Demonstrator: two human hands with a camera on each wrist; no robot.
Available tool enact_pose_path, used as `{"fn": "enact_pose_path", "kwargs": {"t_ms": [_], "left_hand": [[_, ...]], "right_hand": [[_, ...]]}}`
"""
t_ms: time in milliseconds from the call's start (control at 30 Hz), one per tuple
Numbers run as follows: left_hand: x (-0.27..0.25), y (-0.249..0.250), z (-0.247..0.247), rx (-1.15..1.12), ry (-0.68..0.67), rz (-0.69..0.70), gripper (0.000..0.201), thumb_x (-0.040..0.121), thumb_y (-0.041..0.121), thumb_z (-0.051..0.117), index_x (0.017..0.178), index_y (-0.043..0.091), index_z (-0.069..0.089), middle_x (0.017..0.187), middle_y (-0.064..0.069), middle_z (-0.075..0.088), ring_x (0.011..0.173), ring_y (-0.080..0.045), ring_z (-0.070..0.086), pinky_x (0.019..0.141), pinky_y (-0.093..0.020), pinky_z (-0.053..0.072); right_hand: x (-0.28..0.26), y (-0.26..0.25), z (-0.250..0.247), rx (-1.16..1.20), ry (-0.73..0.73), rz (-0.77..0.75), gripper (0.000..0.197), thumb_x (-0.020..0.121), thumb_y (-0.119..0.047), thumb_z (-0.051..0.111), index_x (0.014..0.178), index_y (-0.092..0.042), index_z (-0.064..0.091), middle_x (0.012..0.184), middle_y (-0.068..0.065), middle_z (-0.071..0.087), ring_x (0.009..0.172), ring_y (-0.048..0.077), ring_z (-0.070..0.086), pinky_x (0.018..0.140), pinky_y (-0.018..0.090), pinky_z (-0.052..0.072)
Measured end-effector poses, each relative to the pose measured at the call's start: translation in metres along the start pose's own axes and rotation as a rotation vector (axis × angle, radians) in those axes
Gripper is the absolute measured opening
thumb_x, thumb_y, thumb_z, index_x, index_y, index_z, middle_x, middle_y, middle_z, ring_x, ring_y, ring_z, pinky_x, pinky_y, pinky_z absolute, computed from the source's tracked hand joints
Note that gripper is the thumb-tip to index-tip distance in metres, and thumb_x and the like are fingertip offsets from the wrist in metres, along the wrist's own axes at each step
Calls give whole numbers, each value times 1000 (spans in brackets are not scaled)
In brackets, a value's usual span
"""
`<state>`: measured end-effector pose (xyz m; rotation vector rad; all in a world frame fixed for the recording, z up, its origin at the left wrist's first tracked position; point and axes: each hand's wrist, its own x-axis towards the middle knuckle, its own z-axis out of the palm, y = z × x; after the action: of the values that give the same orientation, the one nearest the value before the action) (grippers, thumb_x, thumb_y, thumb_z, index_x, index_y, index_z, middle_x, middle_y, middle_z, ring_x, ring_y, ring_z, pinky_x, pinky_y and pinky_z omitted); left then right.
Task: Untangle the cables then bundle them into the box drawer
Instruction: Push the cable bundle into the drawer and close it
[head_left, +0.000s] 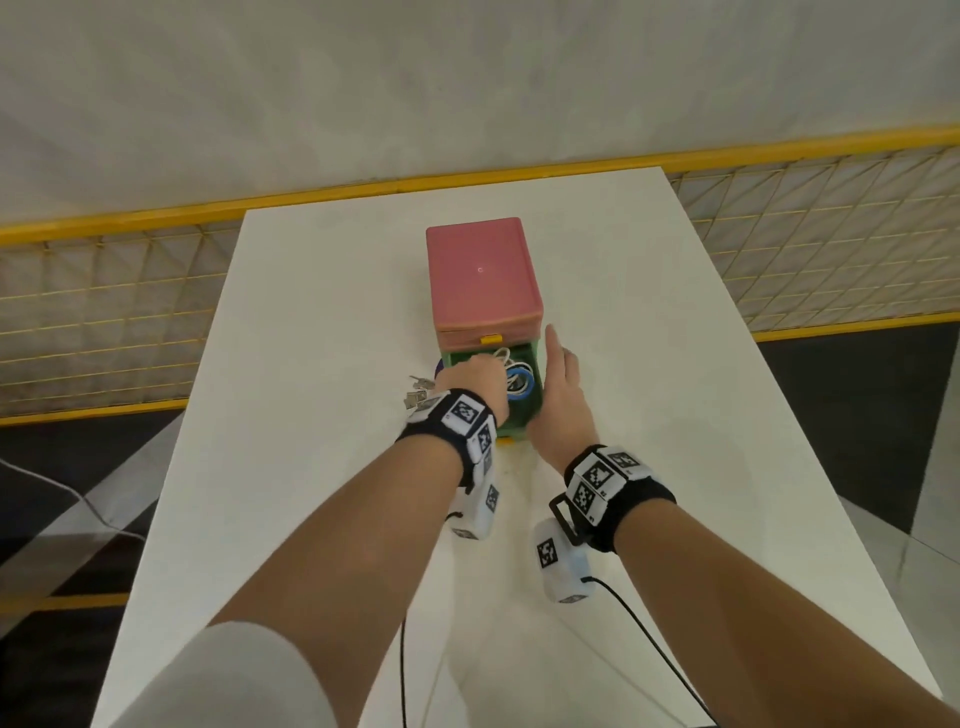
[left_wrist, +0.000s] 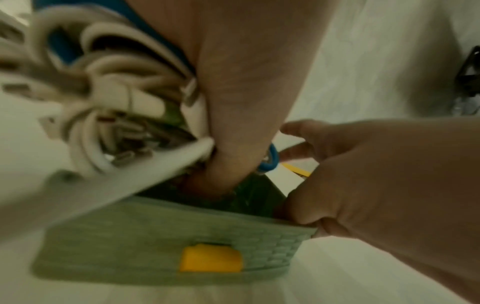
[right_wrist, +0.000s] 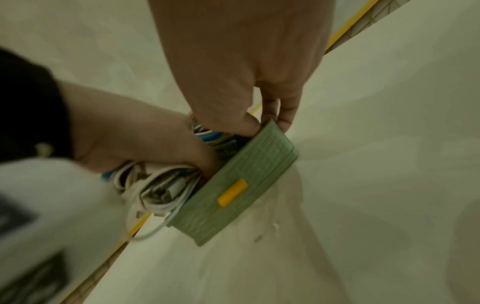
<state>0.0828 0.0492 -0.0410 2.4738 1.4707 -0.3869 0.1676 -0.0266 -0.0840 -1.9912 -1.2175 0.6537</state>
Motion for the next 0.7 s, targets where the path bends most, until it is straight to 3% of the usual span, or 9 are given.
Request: {"fn": "enact_pose_path", "kwargs": {"t_ms": [67, 100, 167, 267, 333, 433, 500, 600, 700], "left_hand": [[9, 8, 4, 18, -3, -59, 23, 89, 17, 59, 112, 12, 60, 112, -6, 65, 103, -27, 64, 82, -37, 47], [12, 12, 6, 34, -8, -82, 20, 92, 18, 55, 110, 15, 61, 112, -4, 65, 103, -26, 63, 84, -38, 46], [15, 18, 11, 125, -30, -108, 18, 95, 18, 48, 109, 19, 60, 109, -1, 64, 104, -25, 61, 89, -40, 43], [17, 21, 13, 334, -86, -60, 13, 93, 22, 47, 96, 19, 60, 97, 1, 62, 97, -24, 59, 97, -45, 35], [20, 17, 9, 398, -165, 17, 16, 91, 29, 51, 85, 16, 57, 93, 0, 63, 87, -23, 56, 90, -37, 38], [24, 10, 8, 321, -148, 95, 20, 91, 31, 57, 102, 16, 65, 99, -2, 65, 91, -22, 62, 73, -28, 36], [22, 8, 9, 292, -87, 99, 23, 90, 30, 59, 108, 17, 63, 106, -2, 66, 100, -22, 63, 72, -28, 37], [24, 11, 15, 175, -2, 42, 14, 90, 25, 56, 101, 20, 63, 103, 1, 68, 95, -20, 65, 67, -28, 39], [26, 14, 15, 164, -18, -7, 17, 90, 27, 54, 104, 21, 61, 106, 1, 66, 98, -20, 64, 70, -29, 40]], "right_hand": [[-3, 4, 1, -83, -37, -95, 86, 79, -3, 55, 149, -31, 14, 153, 0, 29, 111, 32, 52, 97, 46, 47], [-6, 6, 2, -148, -63, -136, 80, 82, -3, 51, 149, -33, 17, 156, -4, 27, 107, 29, 51, 97, 42, 46], [-7, 9, 1, -231, -93, -165, 72, 86, -5, 45, 148, -34, 22, 156, -7, 25, 93, 23, 46, 91, 35, 47], [-2, 10, 0, -321, -176, -157, 69, 89, -7, 45, 149, -29, 21, 157, -3, 24, 98, 28, 50, 90, 34, 44], [6, 8, -1, -383, -241, -147, 68, 90, -9, 47, 150, -26, 18, 157, -1, 23, 105, 31, 52, 93, 33, 43], [15, 8, -1, -402, -299, -95, 70, 90, -10, 50, 150, -26, 18, 157, -2, 24, 111, 31, 52, 94, 33, 43], [15, 10, -3, -388, -309, -98, 75, 88, -8, 51, 150, -28, 15, 158, -4, 21, 112, 30, 53, 94, 33, 44], [8, 12, -5, -315, -281, -164, 80, 87, -14, 55, 150, -33, 9, 159, -9, 12, 108, 28, 55, 94, 36, 47], [13, 6, -8, -369, -321, -151, 77, 89, -16, 54, 151, -29, 11, 159, -7, 11, 113, 31, 55, 96, 37, 46]]}}
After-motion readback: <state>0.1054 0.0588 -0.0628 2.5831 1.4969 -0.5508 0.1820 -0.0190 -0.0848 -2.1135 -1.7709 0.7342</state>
